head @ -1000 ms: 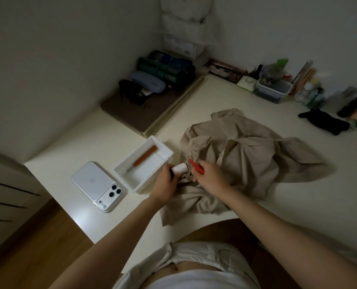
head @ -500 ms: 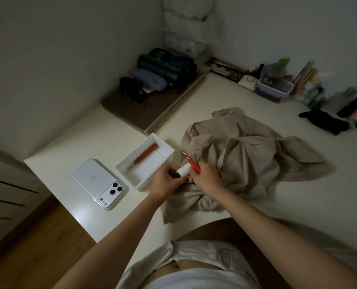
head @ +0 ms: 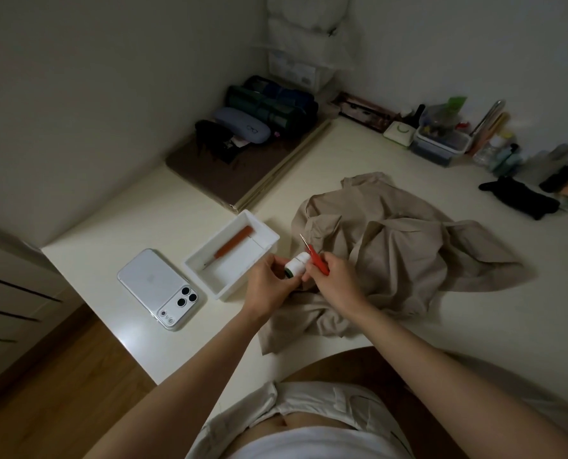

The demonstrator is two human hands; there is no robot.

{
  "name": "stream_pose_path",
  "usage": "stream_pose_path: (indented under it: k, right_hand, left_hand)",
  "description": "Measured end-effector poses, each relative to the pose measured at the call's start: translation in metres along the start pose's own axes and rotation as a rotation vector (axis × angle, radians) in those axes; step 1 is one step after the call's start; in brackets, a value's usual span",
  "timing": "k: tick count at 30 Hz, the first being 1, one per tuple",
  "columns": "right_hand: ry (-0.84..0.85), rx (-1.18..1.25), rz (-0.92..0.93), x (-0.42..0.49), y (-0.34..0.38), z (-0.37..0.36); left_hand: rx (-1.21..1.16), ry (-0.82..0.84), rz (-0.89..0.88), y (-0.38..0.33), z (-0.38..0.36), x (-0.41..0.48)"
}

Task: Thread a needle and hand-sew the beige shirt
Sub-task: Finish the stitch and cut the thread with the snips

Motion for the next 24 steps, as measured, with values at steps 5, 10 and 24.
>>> stream_pose_path:
  k: [5,10,24]
  right_hand:
    - [-0.007,0.21,-0.021,0.001,0.007,-0.001]
    - [-0.027,0.232,-0.034,0.015,0.021,0.001]
    - [0.324,0.14,-0.079,0.023,0.06,-0.056]
  left_hand:
    - [0.013,-0.103,-0.067,-0.014,0.017,0.003]
    - [-0.072,-0.268,-0.145,-0.038,0.054,0.015]
    - [-0.209,-0.352,-0.092,-0.021,0.089,0.013]
Point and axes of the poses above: each hand's wrist, its own x-axis towards the middle knuckle, its own z-axis out of the back of the hand, y = z × x, the point moved 5 cm from there along x, towards the middle knuckle, and after that the axes turned 3 degrees about -z, right-handed, at the moved point
